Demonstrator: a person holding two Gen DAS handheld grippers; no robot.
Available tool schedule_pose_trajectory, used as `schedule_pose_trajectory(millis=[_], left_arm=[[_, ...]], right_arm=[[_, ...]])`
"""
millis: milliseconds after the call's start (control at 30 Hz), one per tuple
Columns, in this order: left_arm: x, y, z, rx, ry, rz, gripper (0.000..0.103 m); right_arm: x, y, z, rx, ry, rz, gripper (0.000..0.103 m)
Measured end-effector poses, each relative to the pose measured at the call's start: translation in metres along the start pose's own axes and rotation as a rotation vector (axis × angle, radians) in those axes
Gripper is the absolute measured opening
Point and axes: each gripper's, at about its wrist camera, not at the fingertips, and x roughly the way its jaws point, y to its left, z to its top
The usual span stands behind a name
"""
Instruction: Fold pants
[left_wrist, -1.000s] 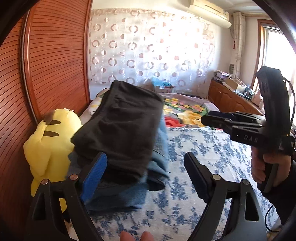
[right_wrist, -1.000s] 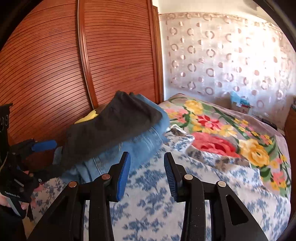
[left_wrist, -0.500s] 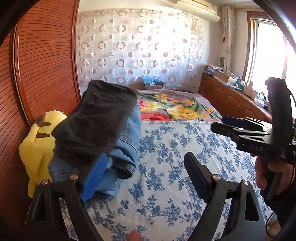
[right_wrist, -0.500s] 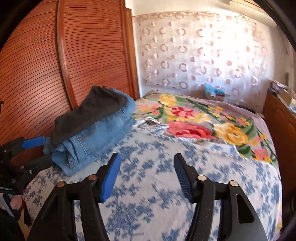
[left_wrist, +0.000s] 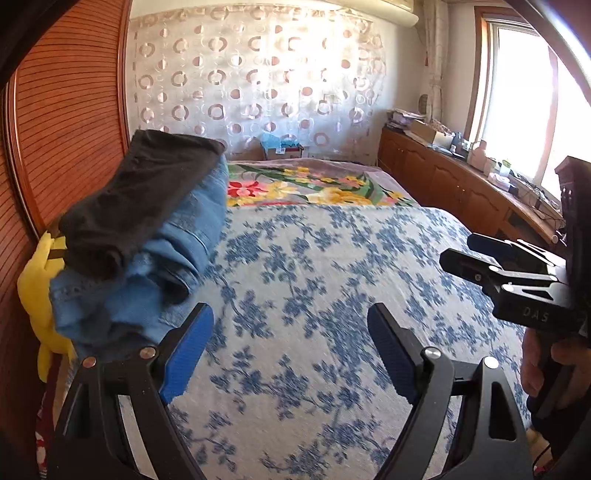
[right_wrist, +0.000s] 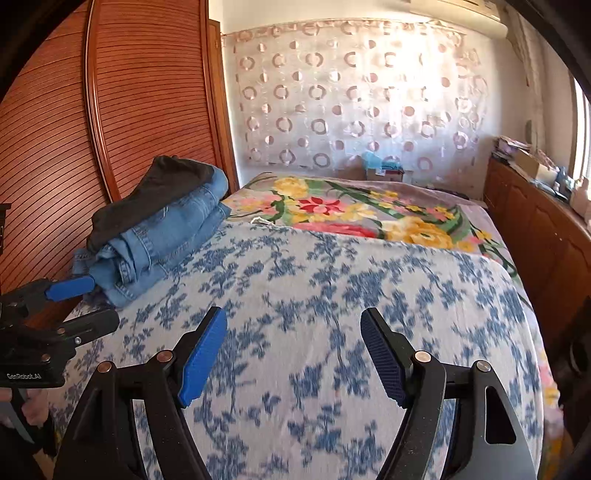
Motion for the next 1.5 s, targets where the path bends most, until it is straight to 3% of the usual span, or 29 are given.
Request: schedule_pose_trajectory(millis=[500, 900, 1500], left_arm=[[-0.048, -0.036, -0.025, 0.041, -0.023, 0.023, 0.086], [-0.089, -0.059, -0.019, 0.074, -0.113, 0.019, 0.086], [-0.125, -0.051, -0.021, 0.04, -0.194, 0.03, 0.086]], right_arm=[[-0.071, -0.01, -0.038, 0.065, -0.052, -0.031, 0.077], [-0.133, -0.016, -0.053, 0.069, -0.153, -0.076, 0.077], [-0.14, -0.004, -0.067, 0.044, -0.223, -0.123, 0.077]])
